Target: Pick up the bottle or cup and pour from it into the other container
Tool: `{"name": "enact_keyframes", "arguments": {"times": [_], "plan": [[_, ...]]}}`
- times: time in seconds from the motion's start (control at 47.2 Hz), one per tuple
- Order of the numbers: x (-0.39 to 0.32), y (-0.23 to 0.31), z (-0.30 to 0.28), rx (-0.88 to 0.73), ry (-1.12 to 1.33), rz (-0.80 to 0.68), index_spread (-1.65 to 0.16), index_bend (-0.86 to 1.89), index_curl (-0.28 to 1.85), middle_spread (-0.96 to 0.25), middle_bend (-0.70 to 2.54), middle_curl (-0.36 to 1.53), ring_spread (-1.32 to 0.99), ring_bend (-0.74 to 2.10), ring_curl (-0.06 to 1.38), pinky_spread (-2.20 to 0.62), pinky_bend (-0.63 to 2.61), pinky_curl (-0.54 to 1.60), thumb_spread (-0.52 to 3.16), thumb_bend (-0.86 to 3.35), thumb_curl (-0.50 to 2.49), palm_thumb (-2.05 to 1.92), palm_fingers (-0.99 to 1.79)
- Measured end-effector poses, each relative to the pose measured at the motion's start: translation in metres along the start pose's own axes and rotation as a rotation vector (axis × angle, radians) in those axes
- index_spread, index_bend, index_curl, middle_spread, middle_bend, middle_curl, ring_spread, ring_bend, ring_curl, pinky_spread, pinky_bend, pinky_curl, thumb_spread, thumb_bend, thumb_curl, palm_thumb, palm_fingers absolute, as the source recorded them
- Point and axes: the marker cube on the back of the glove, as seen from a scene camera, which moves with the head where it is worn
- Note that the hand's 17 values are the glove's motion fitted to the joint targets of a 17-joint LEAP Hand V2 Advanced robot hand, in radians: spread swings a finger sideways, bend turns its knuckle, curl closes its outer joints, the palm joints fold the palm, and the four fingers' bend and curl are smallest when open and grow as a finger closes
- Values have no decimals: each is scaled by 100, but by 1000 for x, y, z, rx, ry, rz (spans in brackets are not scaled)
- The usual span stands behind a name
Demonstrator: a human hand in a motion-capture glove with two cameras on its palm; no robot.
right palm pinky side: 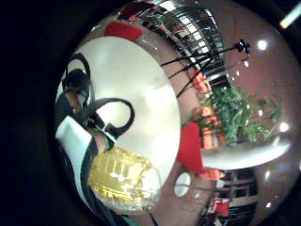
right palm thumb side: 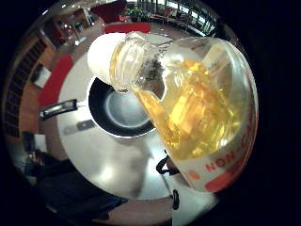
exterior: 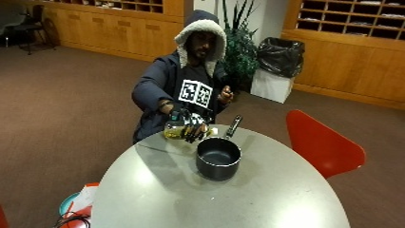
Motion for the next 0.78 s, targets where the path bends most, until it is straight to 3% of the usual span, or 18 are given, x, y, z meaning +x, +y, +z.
{"name": "enact_keyframes", "arguments": {"times": [0.339,0.784], "plan": [[-45,-23,-3,-93,428,-179,-25,13,35,-19,31,46,-16,63,41,-16,49,38,63,-4,62,82,122],[-42,-11,0,-118,340,-137,-26,13,34,-21,33,47,-17,62,41,-17,50,38,75,-3,60,81,120]]}}
